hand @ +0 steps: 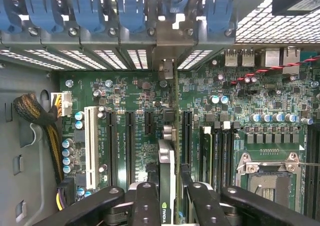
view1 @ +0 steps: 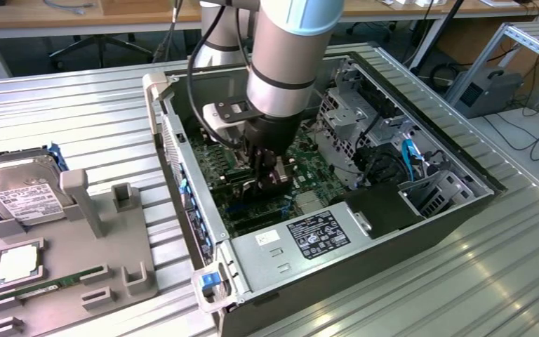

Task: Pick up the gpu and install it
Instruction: 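Insert the gpu into the slot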

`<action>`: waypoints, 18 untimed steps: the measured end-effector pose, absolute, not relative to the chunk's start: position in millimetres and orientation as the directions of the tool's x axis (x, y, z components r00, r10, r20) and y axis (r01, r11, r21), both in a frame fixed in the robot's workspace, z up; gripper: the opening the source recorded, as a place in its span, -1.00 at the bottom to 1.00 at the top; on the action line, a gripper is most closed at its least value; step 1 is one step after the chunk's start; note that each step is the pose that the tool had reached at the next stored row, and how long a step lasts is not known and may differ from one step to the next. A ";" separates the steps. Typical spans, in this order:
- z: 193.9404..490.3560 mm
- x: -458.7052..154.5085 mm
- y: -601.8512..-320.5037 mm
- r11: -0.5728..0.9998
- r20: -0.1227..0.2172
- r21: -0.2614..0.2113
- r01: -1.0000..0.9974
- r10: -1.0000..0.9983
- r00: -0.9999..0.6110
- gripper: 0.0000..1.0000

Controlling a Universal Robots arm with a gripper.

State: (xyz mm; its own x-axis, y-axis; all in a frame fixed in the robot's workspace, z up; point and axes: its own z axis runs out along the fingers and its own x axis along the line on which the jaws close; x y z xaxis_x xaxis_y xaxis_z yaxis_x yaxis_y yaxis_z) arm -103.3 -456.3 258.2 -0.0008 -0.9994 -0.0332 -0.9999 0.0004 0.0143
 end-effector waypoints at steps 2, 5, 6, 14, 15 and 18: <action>258.2 -104.0 -456.3 0.000 -0.033 0.014 -1.000 -0.999 -0.001 -0.47; 258.2 -104.4 -456.3 0.000 -0.033 0.014 -1.000 -0.999 -0.001 -0.47; 258.2 -104.5 -456.3 0.000 -0.033 0.014 -1.000 -0.999 -0.001 -0.47; 257.1 -105.0 -456.4 0.000 -0.033 0.014 -1.000 -0.999 -0.001 -0.47; 256.9 -105.0 -456.3 0.000 -0.033 0.014 -1.000 -0.999 -0.001 -0.47; 256.8 -105.0 -456.3 0.000 -0.033 0.014 -1.000 -0.999 -0.001 -0.47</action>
